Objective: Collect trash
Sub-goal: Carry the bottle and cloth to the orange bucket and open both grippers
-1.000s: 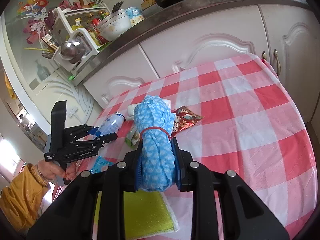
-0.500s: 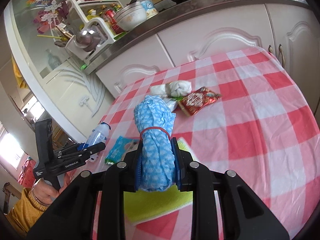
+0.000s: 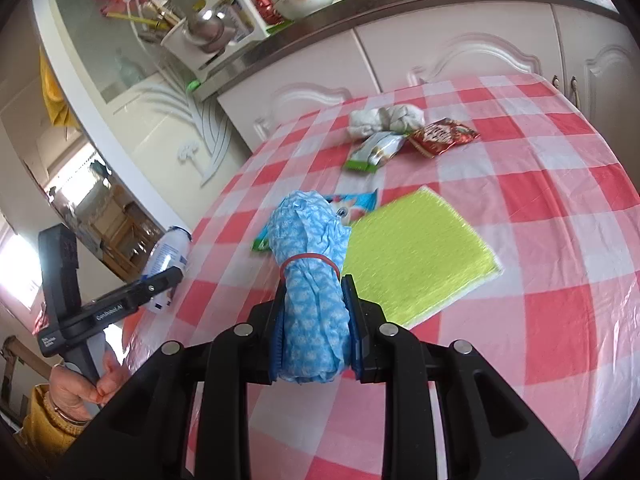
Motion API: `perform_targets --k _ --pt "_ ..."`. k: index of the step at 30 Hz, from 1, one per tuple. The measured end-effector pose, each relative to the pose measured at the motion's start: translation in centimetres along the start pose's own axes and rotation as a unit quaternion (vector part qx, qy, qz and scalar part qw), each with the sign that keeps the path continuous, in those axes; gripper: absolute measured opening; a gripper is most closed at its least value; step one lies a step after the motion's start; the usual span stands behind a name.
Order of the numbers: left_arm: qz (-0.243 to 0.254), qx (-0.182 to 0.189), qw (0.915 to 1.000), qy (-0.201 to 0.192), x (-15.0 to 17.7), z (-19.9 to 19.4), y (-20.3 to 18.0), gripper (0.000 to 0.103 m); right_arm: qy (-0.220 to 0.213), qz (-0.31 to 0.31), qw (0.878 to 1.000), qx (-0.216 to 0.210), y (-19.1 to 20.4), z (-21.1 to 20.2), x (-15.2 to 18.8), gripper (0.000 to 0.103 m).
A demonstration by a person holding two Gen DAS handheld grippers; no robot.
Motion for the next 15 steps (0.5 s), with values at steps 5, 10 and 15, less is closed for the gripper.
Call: perform_targets --k 5,10,15 --pt "-0.028 -0.019 0.9994 -0.004 1.6 -1.8 2.7 0.044 0.021 -0.02 1.0 -0.002 2.1 0.9 1.3 0.027" --pt "-0.06 -0.052 0.9968 -0.01 3.0 -3.8 6.6 0.044 0.043 -0.036 0.998 -0.009 4.2 1.8 2.2 0.027" --pt "-0.086 -0.089 0.9923 -0.013 4.3 -5.7 10.4 0.044 0.061 -0.048 0.997 -0.011 5.9 2.7 2.7 0.027"
Point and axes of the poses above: each gripper's, at about its wrist camera, not at the fingertips, and z roughly the way its jaws point, y to its left, x to its underside, the point moved 3 cm from there along z, roughly the way its jaws point, and after that the axes turned 1 degree about y, right-handed, at the moved point
